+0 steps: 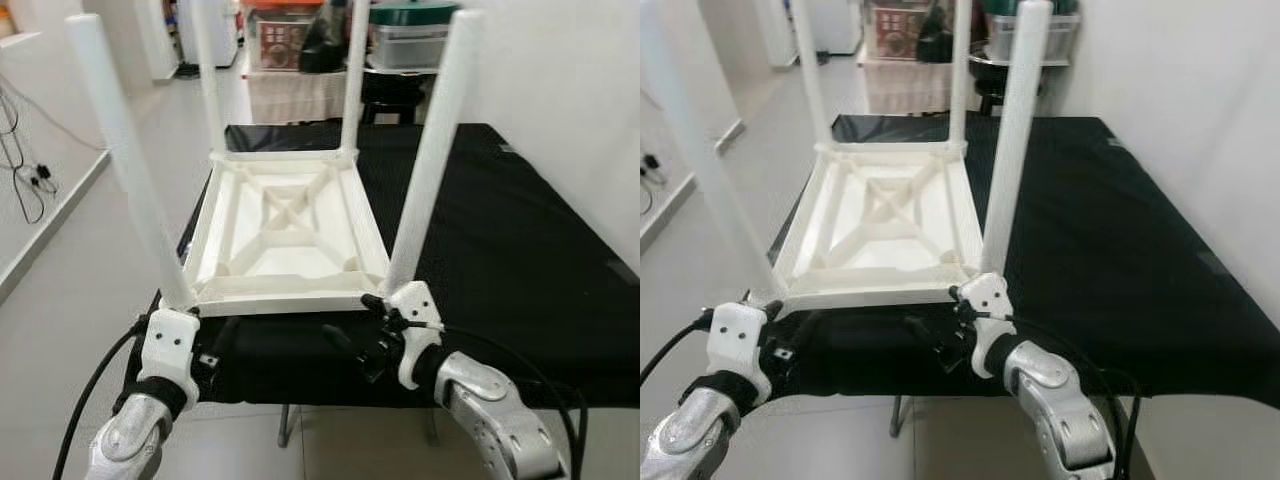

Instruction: Building children table

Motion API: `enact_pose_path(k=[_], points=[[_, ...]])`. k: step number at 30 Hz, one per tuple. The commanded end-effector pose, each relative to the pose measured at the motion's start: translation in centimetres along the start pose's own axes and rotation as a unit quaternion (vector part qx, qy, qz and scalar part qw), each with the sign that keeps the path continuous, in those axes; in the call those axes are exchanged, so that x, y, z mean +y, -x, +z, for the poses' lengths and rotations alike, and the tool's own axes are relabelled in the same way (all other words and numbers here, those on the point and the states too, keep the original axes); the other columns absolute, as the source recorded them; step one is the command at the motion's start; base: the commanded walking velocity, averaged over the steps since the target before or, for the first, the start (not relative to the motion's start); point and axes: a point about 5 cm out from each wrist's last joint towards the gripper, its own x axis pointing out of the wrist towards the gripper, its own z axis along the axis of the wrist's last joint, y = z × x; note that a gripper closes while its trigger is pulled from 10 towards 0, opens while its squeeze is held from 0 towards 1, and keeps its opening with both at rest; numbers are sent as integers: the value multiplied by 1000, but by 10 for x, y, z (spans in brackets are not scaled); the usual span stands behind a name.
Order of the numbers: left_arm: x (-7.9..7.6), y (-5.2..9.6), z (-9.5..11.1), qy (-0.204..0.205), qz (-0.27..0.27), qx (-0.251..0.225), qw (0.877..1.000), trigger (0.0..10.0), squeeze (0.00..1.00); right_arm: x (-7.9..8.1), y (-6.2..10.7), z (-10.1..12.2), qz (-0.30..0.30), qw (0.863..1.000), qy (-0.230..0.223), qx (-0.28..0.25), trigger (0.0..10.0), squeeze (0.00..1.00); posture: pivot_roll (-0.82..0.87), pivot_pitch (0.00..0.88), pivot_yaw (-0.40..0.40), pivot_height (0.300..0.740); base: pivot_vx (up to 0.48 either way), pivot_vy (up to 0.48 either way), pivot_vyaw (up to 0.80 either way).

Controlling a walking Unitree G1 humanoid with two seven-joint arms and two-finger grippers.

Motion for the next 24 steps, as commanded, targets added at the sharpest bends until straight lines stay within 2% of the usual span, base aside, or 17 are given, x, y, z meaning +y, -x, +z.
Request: enact_pose_path(k=[1, 3, 9, 13, 17, 24], points=[[4, 2, -1, -2, 3, 6, 1000, 10000, 0, 3, -2, 1, 12, 1000, 12, -4, 10000, 0, -17, 17, 2, 740, 277, 0, 0], [4, 2, 0, -3, 3, 5, 1000, 10000, 0, 6, -2, 2, 25, 1000, 16, -9, 10000, 0, -14, 17, 3, 740, 281, 0, -800], [-5, 4, -2, -3, -23, 12, 1000, 10000, 0, 10, -2, 3, 50, 999, 8, -15, 10000, 0, -14, 18, 4, 740, 279, 0, 0], [-19, 12, -1, 22, -71, 11, 997, 10000, 0, 18, 5, 3, 111, 994, 1, -21, 10000, 0, -10, 18, 5, 740, 62, 0, 0], [-34, 28, -4, 13, -143, 35, 989, 10000, 0, 24, 18, -4, 180, 983, 21, -2, 10000, 0, -4, 20, 4, 740, 0, 0, 0], [-26, 33, 0, 1, -95, 37, 995, 10000, 0, 4, 27, -7, 151, 988, 38, 22, 10000, 0, -4, 21, 4, 740, 0, 0, 0]])
